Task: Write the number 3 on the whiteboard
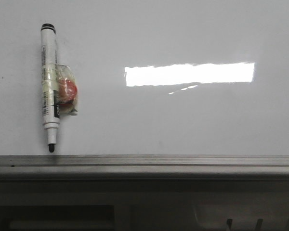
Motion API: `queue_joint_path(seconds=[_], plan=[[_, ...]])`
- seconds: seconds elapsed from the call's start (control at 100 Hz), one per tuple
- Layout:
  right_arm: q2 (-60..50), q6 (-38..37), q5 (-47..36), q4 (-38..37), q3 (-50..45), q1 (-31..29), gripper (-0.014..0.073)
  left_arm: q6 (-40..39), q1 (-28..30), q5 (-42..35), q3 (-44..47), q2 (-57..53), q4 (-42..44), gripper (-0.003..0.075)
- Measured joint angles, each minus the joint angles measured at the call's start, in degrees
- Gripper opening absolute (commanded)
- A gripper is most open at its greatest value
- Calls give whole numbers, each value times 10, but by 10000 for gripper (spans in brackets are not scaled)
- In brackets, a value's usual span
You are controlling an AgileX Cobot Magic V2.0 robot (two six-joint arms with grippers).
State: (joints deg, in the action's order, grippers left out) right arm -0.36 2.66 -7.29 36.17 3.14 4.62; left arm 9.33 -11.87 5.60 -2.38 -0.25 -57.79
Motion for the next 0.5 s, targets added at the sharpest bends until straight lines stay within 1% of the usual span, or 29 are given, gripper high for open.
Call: queue_joint_path(seconds=[0.04,0.08,0.13,0.17,0.18,0.23,0.28,0.3,0.34,0.36,0.41,0.45,0.5], plan=[[11,1,48,-16,26,0,-59,12,0,23,-25,5,47,-8],[30,2,96,-40,49,0,-59,25,0,54,-59,19,93,24],[58,9,152,-66,84,0,-54,38,0,100,-105,49,170,102],[80,21,195,-80,113,0,-29,48,0,136,-138,82,213,199],[89,26,202,-82,123,0,-14,50,0,150,-151,88,228,217],[121,45,244,-91,154,0,64,63,0,202,-195,134,271,368],[151,59,280,-97,184,0,172,72,0,248,-233,190,295,469],[163,63,292,-99,195,0,223,76,0,266,-247,204,300,496],[185,67,314,-101,213,0,324,79,0,298,-270,247,301,514],[196,71,325,-103,223,0,369,81,0,312,-279,268,299,512],[216,73,347,-105,243,0,449,85,0,340,-296,316,282,489],[228,75,364,-106,256,0,472,98,0,358,-305,356,261,461],[242,76,378,-106,267,0,472,122,0,380,-314,399,222,417]])
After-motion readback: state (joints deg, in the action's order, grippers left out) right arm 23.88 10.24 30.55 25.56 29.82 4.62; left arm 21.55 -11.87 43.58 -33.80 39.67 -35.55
